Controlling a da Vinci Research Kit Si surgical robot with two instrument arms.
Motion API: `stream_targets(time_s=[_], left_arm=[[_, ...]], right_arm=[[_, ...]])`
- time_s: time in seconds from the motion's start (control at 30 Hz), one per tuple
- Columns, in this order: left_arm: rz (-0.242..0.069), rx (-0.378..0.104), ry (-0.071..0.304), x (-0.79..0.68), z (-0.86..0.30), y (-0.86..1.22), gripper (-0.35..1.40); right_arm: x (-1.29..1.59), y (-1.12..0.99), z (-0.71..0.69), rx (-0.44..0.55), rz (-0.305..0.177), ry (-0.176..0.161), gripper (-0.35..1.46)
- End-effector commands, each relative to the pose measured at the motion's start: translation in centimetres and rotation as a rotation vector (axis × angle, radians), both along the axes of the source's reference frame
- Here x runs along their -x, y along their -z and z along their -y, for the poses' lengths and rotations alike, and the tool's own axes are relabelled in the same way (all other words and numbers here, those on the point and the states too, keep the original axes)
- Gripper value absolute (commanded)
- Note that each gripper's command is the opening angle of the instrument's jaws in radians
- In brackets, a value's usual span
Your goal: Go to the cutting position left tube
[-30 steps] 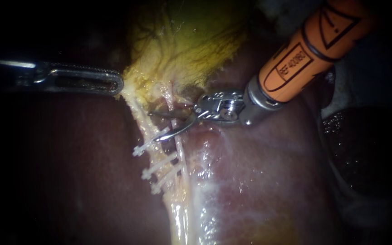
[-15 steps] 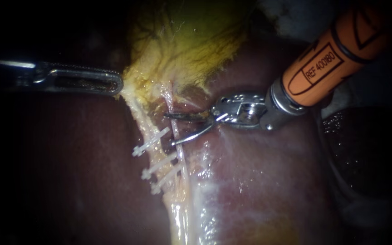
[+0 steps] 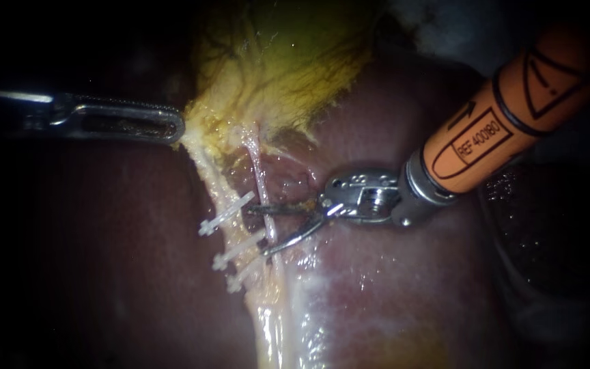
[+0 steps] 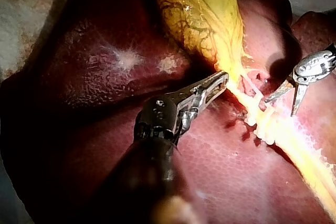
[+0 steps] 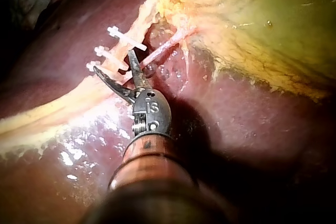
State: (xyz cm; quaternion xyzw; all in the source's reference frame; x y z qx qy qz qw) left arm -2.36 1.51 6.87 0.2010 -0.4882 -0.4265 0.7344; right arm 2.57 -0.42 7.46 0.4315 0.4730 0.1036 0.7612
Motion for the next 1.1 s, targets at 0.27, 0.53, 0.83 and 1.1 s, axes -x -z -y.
stream_targets(time_s=[0.27, 0.53, 0.83, 1.1], left_arm=[[0.0, 0.0, 0.0, 0.0, 0.01, 0.0, -0.35], [-0.001, 0.001, 0.001, 0.01, 0.02, -0.01, -0.35], [-0.001, 0.002, 0.001, 0.01, 0.03, -0.02, -0.35], [-0.001, 0.002, 0.001, 0.01, 0.03, -0.02, -0.35]], right_arm=[[-0.05, -0.35, -0.01, -0.009, 0.039, 0.012, 1.14], [-0.16, -0.54, -0.01, -0.023, 0.058, 0.019, 1.12], [-0.33, -0.53, -0.01, -0.128, -0.007, 0.068, 1.11], [-0.57, -0.5, 0.01, -0.186, -0.046, 0.078, 1.11]])
